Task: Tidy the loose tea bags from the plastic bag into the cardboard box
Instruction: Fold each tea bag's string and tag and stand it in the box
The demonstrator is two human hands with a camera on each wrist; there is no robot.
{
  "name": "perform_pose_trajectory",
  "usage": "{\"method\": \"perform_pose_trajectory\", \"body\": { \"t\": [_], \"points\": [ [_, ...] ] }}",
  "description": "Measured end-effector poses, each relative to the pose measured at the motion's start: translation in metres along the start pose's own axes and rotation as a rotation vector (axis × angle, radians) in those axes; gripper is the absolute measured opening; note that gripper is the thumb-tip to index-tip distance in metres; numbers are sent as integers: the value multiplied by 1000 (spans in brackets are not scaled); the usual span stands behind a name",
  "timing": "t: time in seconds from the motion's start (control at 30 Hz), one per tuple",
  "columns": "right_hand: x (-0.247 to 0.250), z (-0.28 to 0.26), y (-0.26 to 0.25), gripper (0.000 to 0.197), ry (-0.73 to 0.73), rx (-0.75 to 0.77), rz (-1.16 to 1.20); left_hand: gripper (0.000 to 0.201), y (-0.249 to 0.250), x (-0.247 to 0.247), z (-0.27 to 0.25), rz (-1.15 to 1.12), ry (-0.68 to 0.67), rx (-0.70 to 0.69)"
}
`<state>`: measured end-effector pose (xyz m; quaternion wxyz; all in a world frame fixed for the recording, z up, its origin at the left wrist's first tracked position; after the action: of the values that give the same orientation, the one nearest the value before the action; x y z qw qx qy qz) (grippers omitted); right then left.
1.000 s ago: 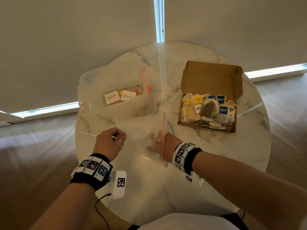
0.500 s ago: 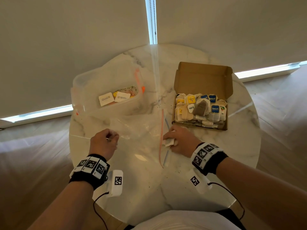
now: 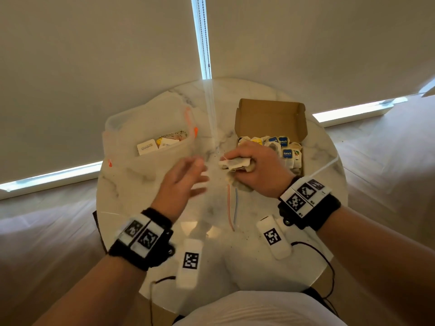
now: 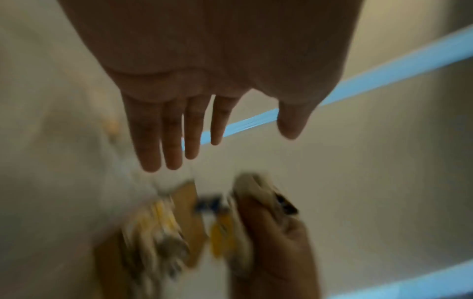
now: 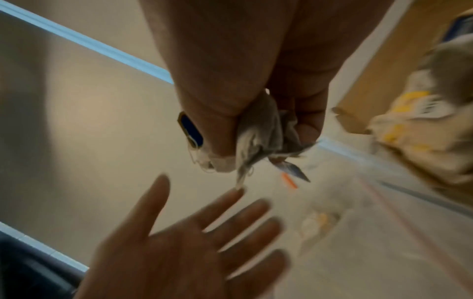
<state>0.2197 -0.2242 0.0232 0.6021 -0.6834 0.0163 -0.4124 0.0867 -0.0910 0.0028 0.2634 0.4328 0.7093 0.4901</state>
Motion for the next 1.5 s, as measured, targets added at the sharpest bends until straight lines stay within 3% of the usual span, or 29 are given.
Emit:
{"method": "perform_pose_trajectory", "body": {
  "t": [0.07, 0.1, 0.17, 0.27, 0.47, 0.67, 1.0, 1.3, 1.5],
  "points": [
    [-7, 5, -31, 38, -39, 99, -58, 69, 2, -35, -8, -433, -202, 250],
    [-13, 6, -43, 40, -78, 140, -95, 75, 4, -46, -11, -560, -276, 306],
    [-28, 3, -56, 43, -171, 193, -160, 82, 7, -53, -14, -726, -309, 349],
    [-41, -3, -60, 51, -272, 194, -206, 76, 1, -48, -15, -813, -282, 349],
    [-40, -14, -61, 64, -299, 108, -201, 62, -8, -43, -20, -817, -227, 384],
    [-27, -14, -60, 79, -201, 143, -245, 39, -5, -45, -20, -811, -195, 384],
    [-15, -21, -78, 29, -73, 352, -371, 43, -12, -41, -20, -800, -217, 409],
    [-4, -10, -81, 20, -57, 157, -158, 38, -14, -43, -18, -785, -258, 418],
    [-7, -5, -74, 14, -161, 51, -171, 39, -15, -44, -18, -807, -257, 453]
  ]
}}
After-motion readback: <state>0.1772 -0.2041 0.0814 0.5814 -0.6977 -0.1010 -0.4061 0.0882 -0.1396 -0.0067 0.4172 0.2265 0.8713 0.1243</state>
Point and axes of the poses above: each hand's wrist, its own z-axis towards the middle knuckle, its own x-axis out of the back of the hand, y = z × x, the point moved 6 cm from there along z, towards the middle knuckle, and after that the axes turned 2 degrees about -x, right-handed, at the moved point
